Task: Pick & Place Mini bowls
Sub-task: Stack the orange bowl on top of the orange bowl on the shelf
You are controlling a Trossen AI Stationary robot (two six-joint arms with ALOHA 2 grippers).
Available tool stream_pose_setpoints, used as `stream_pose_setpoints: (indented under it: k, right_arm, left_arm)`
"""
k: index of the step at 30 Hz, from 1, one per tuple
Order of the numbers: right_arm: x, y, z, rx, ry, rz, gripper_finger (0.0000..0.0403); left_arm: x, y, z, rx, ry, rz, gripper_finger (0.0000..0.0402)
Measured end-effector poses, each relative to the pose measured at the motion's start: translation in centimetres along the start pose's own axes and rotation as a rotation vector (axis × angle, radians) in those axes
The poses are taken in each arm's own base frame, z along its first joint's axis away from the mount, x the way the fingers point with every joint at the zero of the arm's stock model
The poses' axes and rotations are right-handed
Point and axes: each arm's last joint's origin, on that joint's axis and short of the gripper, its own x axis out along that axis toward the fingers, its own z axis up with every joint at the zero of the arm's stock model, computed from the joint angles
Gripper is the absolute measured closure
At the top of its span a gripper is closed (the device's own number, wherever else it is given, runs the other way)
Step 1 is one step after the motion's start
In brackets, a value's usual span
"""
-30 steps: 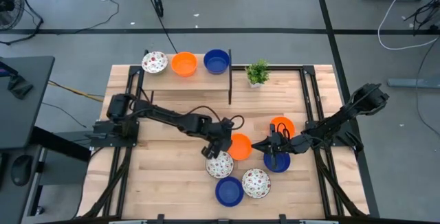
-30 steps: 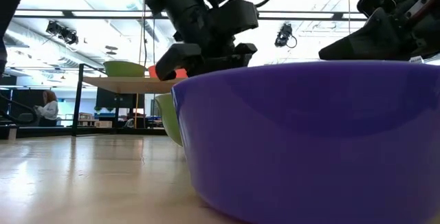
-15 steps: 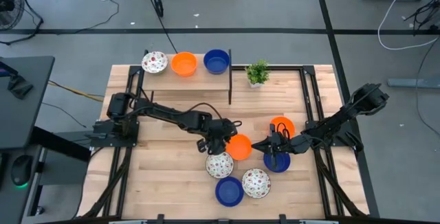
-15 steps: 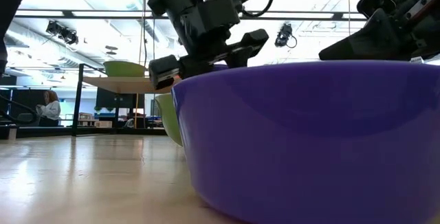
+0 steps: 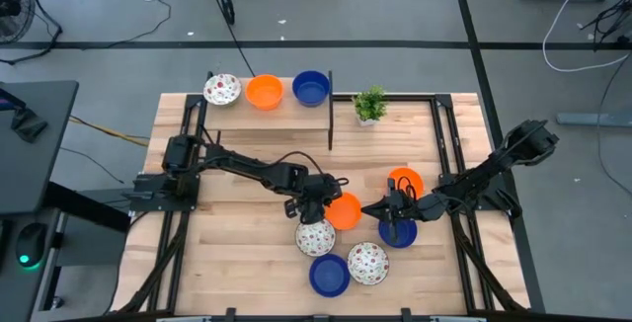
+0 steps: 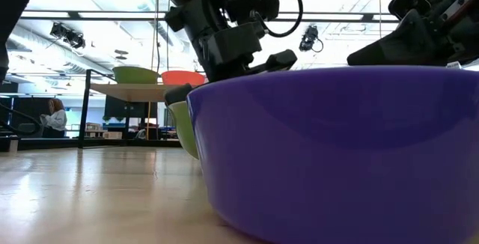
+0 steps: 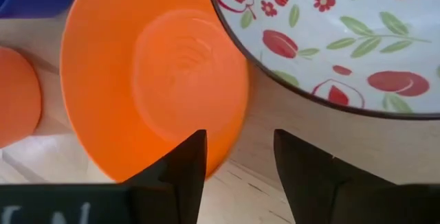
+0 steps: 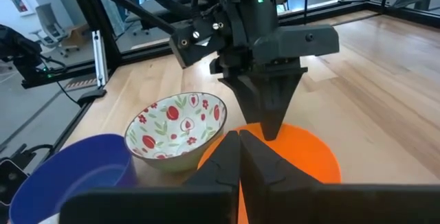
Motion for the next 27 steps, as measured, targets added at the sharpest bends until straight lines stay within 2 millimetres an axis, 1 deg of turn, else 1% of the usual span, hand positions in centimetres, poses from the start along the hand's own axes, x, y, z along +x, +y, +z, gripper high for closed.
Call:
stream_pose_setpoints:
  k: [4,11,16,19,22,25,27]
  right_arm:
    - [0.0,0.0,0.0,-0.002,0.004,-0.001,0.0396]
    - [0.0,0.0,-0.1,-0.005,0.007,-0.003,0.0396]
    - [0.0,-0.1,-0.1,-0.007,0.012,-0.004,0.0396]
    - [0.0,-0.1,-0.1,-0.008,0.012,-0.005,0.0396]
    - [0.0,-0.1,-0.1,-0.007,0.013,-0.005,0.0396]
    - [0.0,-0.1,-0.2,-0.005,0.016,-0.006,0.0396]
    - [0.0,-0.1,-0.2,-0.004,0.020,-0.007,0.0396]
  left_arm:
    - [0.0,-0.1,0.3,0.002,-0.004,-0.002,0.0256]
    - [0.0,-0.4,0.8,-0.008,-0.008,-0.010,0.0338]
    - [0.0,-0.5,0.8,-0.052,0.061,0.000,0.0389]
    - [-0.2,-0.6,0.9,-0.106,0.076,0.003,0.0393]
    - [-1.1,-0.5,1.0,-0.175,0.080,0.011,0.0390]
    - [-2.6,-0.3,1.1,-0.252,0.091,0.026,0.0395]
    - [-4.0,-0.1,1.1,-0.328,0.106,0.045,0.0395]
